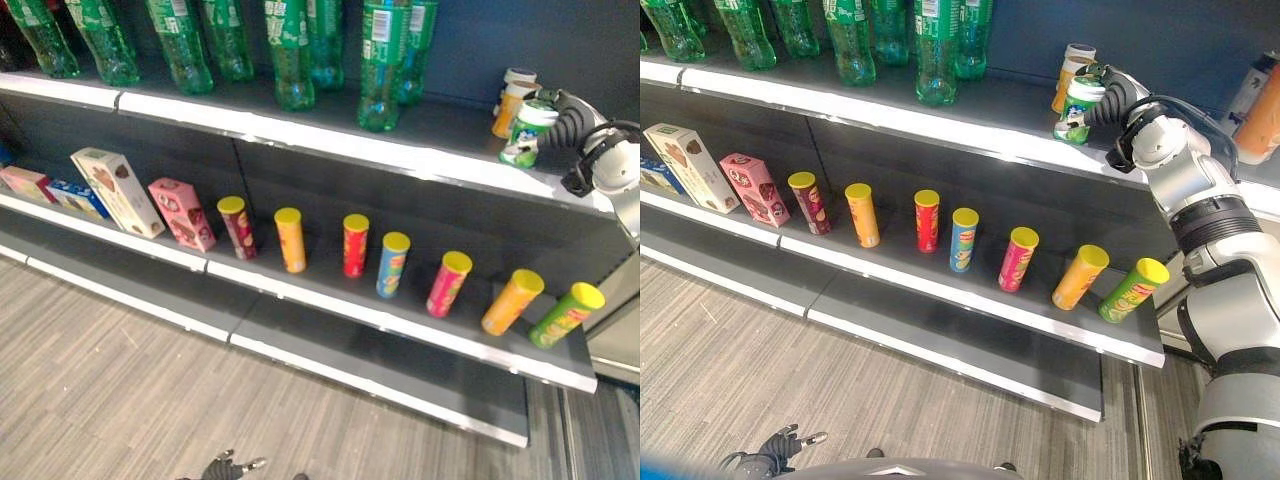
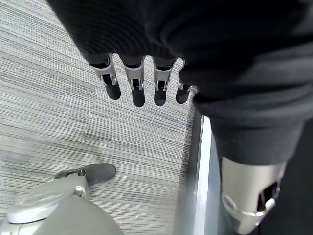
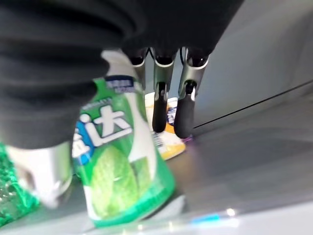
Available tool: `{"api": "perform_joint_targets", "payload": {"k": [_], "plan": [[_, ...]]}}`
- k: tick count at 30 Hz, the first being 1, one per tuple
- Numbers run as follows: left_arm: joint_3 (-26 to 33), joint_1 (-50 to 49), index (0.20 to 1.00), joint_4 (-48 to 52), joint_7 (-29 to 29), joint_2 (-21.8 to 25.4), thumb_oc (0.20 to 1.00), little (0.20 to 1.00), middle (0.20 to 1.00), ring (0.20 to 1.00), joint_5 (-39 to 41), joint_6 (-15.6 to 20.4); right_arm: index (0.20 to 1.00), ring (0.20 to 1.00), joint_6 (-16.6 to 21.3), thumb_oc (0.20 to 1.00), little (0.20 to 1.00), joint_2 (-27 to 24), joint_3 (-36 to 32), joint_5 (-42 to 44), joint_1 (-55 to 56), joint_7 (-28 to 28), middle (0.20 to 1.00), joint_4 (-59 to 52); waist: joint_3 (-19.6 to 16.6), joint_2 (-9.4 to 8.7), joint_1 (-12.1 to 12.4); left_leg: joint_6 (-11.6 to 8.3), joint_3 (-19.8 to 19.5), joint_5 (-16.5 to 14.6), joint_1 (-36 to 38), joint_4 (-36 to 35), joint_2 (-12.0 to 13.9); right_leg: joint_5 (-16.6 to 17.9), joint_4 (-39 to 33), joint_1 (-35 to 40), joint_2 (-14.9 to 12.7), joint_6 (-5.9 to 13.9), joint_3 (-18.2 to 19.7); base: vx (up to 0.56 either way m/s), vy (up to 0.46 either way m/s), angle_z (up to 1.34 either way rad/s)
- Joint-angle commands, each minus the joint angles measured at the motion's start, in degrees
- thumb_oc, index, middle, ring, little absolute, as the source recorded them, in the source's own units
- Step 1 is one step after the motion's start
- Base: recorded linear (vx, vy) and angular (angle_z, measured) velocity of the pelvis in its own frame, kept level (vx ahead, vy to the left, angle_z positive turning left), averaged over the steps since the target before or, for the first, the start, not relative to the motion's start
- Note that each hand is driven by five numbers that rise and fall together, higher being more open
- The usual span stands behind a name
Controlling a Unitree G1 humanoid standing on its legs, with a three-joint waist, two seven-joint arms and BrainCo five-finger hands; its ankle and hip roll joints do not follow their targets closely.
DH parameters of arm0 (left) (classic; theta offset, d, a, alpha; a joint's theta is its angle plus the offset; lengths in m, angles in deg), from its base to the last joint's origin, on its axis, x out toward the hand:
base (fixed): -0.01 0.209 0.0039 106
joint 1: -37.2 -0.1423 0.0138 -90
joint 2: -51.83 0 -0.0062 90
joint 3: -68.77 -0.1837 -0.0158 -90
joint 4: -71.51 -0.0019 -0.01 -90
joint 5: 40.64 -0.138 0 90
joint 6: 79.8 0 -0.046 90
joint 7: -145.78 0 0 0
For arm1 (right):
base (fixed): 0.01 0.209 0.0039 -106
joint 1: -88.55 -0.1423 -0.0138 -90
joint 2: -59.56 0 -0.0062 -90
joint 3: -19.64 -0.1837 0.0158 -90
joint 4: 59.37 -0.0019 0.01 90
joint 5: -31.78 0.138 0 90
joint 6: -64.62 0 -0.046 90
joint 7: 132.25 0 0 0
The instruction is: Put the goods on the table back onto the shelves and tidy them up.
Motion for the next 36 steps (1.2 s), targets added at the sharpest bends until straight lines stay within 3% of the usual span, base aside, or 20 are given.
{"api": "perform_joint_targets", "payload": {"k": [1,6,12,18,19,22,23,25,26,27,28,29,30,32,36], "plan": [[-0.27,3.42,1.0,-0.7,0.06,3.14,1.0,1.0,1.0,1.0,0.71,0.87,1.0,1.0,1.03,1.0,1.0,-3.02,1.77,0.53,-8.06,-3.72,1.0,-3.01,1.38,-1.98,0.75,-1.9,6.14,-6.17,0.26,3.54,1.25,-10.25,6.93,0.95,-2.14,1.76,0.2,0.02,0.01,-0.05],[0.98,3.32,1.0,-0.91,0.52,2.95,1.0,1.0,1.0,1.0,0.9,0.78,1.0,1.0,1.71,1.0,1.0,-5.58,-1.49,1.66,-6.23,-6.01,1.0,-12.7,1.27,-1.85,-0.16,-1.86,6.65,-6.33,0.6,3.49,1.4,-10.26,6.79,0.92,-2.07,1.83,0.7,0.02,0.017,-0.08],[3.19,4.44,1.0,-0.77,2.12,0.97,1.0,1.0,1.0,1.0,0.11,1.1,1.0,1.0,5.61,1.0,1.0,-11.9,-21.08,2.97,7.65,-14.03,1.0,-35.85,1.08,-1.55,-2.96,-1.29,7.57,-7.32,1.32,3.53,1.38,-10.14,6.78,0.2,-2.11,2.17,2.23,0.02,0.035,-0.03],[3.82,5.68,1.0,-0.19,2.36,-0.35,1.0,1.0,1.0,1.0,-0.2,1.15,1.0,1.0,8.09,1.0,1.0,-15.22,-40.76,5.79,25.49,-16.86,1.0,-45.98,0.67,-1.98,-5.93,-0.63,8.76,-8.4,1.7,3.58,0.85,-9.4,7.1,-1.04,-2.59,3.04,4.08,0.02,0.069,-0.2],[3.45,5.76,1.0,-0.19,2.36,-0.06,1.0,1.0,1.0,1.0,-0.22,1.14,1.0,1.0,8.05,1.0,1.0,-15.12,-42.19,5.78,27.0,-16.77,1.0,-46.52,0.63,-2.24,-5.51,-0.61,8.79,-8.42,1.69,3.58,0.83,-9.38,7.11,-1.08,-2.61,3.07,4.12,0.0,0.087,-0.18],[3.73,6.09,1.0,0.66,1.58,-0.1,1.0,1.0,1.0,1.0,-0.07,1.33,1.0,1.0,10.1,1.0,1.0,-10.09,-50.97,13.14,38.77,-12.77,1.0,-51.57,0.55,-2.66,-7.29,0.1,10.06,-9.07,2.16,3.41,0.28,-8.59,7.68,-2.67,-2.94,3.77,6.32,0.0,0.112,-0.21],[3.77,6.11,1.0,1.07,1.1,-0.72,1.0,1.0,1.0,1.0,-0.53,1.63,1.0,1.0,10.7,1.0,1.0,-6.03,-53.75,16.9,45.09,-9.75,1.0,-53.29,0.85,-2.75,-8.34,0.64,10.74,-9.48,2.53,3.15,-0.29,-7.99,8.05,-3.35,-3.33,4.15,7.49,0.0,0.118,-0.37],[3.75,6.14,1.0,1.57,0.73,-0.66,1.0,1.0,1.0,1.0,-0.71,1.66,1.0,1.0,10.35,1.0,1.0,-3.74,-55.3,18.36,49.55,-7.59,1.0,-54.05,0.97,-2.97,-8.39,0.92,11.14,-9.62,2.65,3.07,-0.55,-7.67,8.31,-3.83,-3.53,4.39,8.12,-0.01,0.099,-0.39],[4.13,5.96,1.0,1.84,0.34,-0.33,1.0,1.0,1.0,1.0,-0.45,1.71,1.0,1.0,9.64,1.0,1.0,-0.97,-56.27,21.0,53.37,-5.51,1.0,-54.04,1.18,-2.94,-8.89,1.18,11.49,-9.73,2.79,2.92,-0.92,-7.28,8.72,-4.42,-3.69,4.58,8.85,-0.03,0.156,-0.32],[4.51,5.53,1.0,3.14,-0.31,-0.15,1.0,1.0,1.0,1.0,-0.39,1.86,1.0,1.0,9.45,1.0,1.0,6.08,-56.7,28.21,59.9,-1.66,1.0,-54.25,2.04,-2.79,-9.39,1.61,11.87,-10.03,3.16,2.61,-1.45,-6.9,9.83,-5.22,-3.97,4.7,10.01,-0.04,0.119,-0.23],[4.4,5.51,1.0,3.19,-0.32,-0.04,1.0,1.0,1.0,1.0,-0.39,1.84,1.0,1.0,9.4,1.0,1.0,6.22,-56.93,28.24,60.14,-1.6,1.0,-54.4,1.89,-2.94,-9.25,1.67,11.92,-9.86,2.97,2.6,-1.56,-6.7,9.74,-5.42,-4.05,4.71,10.09,-0.04,0.157,-0.24],[4.99,4.71,1.0,4.47,-0.98,0.04,1.0,1.0,1.0,1.0,-1.76,1.62,1.0,1.0,6.72,1.0,1.0,12.36,-55.54,28.26,68.78,2.17,1.0,-54.93,2.65,-2.93,-10.19,2.16,12.17,-10.02,3.4,2.09,-2.18,-6.09,11.11,-6.56,-4.35,4.82,11.32,-0.03,0.077,-0.19],[4.93,4.68,1.0,4.5,-0.98,0.11,1.0,1.0,1.0,1.0,-1.76,1.61,1.0,1.0,6.66,1.0,1.0,12.49,-55.63,28.22,68.92,2.16,1.0,-55.06,2.47,-3.03,-10.1,2.21,12.22,-9.87,3.18,2.09,-2.27,-5.91,11.02,-6.78,-4.41,4.82,11.4,-0.07,0.134,-0.27],[4.68,5.28,1.0,5.98,-1.89,-0.51,1.0,1.0,1.0,1.0,-2.7,1.07,1.0,1.0,1.82,1.0,1.0,17.03,-49.78,23.81,77.83,7.8,1.0,-49.64,3.96,-3.64,-11.6,2.86,13.12,-9.54,3.63,1.44,-3.0,-3.82,12.64,-8.94,-4.63,4.82,13.48,-0.09,0.087,-0.26],[2.72,6.02,1.0,7.15,-2.33,-1.35,1.0,1.0,1.0,1.0,-4.44,0.63,1.0,1.0,-1.18,1.0,1.0,21.13,-43.25,21.74,82.43,12.77,1.0,-43.8,5.45,-4.14,-12.0,3.19,14.29,-8.9,2.95,1.25,-3.09,-2.29,13.71,-11.59,-4.72,4.82,13.07,-0.12,0.033,-0.32]]}}
